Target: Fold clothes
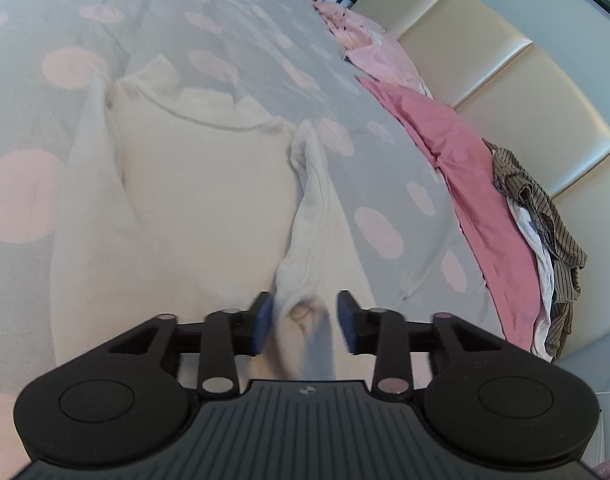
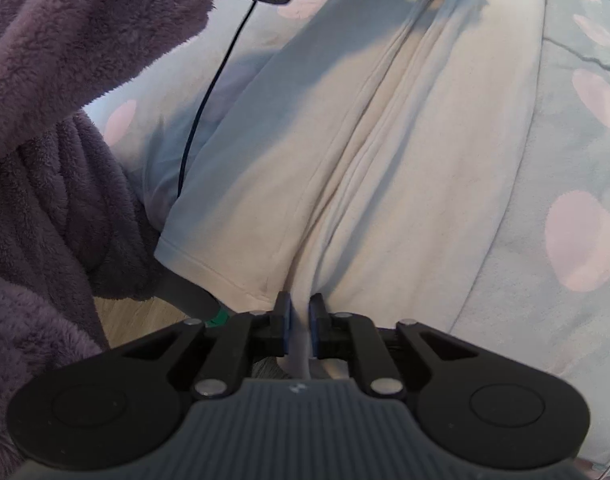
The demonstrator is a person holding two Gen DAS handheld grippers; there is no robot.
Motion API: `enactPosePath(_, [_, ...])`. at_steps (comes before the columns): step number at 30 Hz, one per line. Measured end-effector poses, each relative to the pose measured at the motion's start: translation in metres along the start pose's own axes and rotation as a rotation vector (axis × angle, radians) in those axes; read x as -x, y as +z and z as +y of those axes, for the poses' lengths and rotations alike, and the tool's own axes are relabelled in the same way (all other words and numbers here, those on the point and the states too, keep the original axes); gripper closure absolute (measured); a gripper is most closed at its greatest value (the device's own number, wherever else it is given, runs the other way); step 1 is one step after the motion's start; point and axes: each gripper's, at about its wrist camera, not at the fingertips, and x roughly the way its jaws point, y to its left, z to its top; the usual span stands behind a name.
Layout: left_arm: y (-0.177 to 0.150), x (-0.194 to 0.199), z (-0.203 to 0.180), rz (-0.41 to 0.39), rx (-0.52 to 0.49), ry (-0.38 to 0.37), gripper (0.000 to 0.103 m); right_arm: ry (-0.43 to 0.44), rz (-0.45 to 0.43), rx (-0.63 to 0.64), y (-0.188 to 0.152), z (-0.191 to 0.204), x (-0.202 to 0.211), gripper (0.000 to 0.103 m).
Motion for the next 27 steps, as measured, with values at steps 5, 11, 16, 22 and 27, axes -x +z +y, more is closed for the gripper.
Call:
enactPosePath(5, [-0.008, 0.042, -0.015, -0.029, -0.047, 0.034, 0.052, 0.029, -0.015, 0.006, -0.009, -0.003, 0.009, 0.075])
enactPosePath(11, [-0.049, 0.091, -0.036, -0.011, -0.110, 0.043, 0.052, 0.017, -0.103, -0.030, -0.025, -0.016, 0.033, 0.073])
enactPosePath(16, [-0.108, 0.123, -0.050, 0.043, -0.183, 0.111, 0.052, -0.095, -0.170, -0.149, -0.045, -0.054, 0.052, 0.072])
enactPosePath(22, [-0.173, 0.155, -0.036, 0.118, -0.131, 0.246, 0.052, -0.056, -0.207, -0.216, -0.062, -0.071, 0.047, 0.065])
enactPosePath(27, [-0.215, 0.168, -0.027, 0.192, -0.069, 0.263, 0.053, -0.045, -0.160, -0.220, -0.062, -0.064, 0.026, 0.066])
